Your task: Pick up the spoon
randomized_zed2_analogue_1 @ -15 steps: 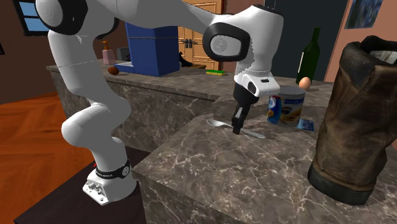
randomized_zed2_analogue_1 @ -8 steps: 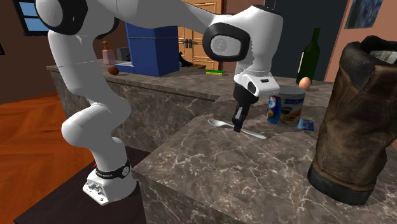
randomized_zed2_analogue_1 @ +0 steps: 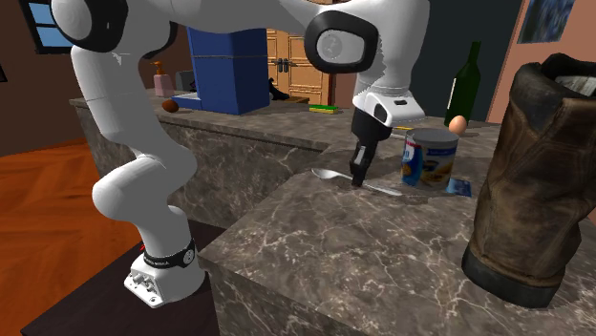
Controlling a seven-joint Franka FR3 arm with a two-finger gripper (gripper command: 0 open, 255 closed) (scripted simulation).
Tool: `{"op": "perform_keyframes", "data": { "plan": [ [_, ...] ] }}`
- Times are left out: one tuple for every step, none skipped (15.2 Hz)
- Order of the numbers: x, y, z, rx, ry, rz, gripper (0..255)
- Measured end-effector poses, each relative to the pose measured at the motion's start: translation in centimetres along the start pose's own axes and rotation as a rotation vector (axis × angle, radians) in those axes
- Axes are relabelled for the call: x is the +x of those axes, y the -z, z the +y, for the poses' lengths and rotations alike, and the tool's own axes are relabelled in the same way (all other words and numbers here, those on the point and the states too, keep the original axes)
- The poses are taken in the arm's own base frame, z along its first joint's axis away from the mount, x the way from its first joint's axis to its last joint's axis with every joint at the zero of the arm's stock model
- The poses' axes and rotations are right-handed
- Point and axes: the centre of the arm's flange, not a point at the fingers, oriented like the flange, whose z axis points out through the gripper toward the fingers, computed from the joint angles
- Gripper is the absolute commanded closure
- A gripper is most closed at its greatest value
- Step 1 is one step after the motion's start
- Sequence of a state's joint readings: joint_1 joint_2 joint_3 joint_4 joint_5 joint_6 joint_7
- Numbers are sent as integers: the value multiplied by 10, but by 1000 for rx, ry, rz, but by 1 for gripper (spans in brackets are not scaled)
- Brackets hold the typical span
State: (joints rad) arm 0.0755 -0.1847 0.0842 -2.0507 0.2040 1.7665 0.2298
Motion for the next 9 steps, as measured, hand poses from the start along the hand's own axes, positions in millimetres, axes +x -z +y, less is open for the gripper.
{"op": "perform_keyframes", "data": {
  "plan": [
    [0, 5, -1, 0, 0, 0, 255],
    [0, 11, -2, 0, 0, 0, 255],
    [-2, 15, -3, 0, 0, 0, 255],
    [-3, 20, -3, 0, 0, 0, 255],
    [-4, 26, -4, 0, 0, 0, 255],
    [-5, 30, -5, 0, 0, 0, 255],
    [-5, 35, -6, 0, 0, 0, 255],
    [-6, 40, -8, 0, 0, 0, 255],
    [-7, 44, -8, 0, 0, 0, 255]
  ]
}}
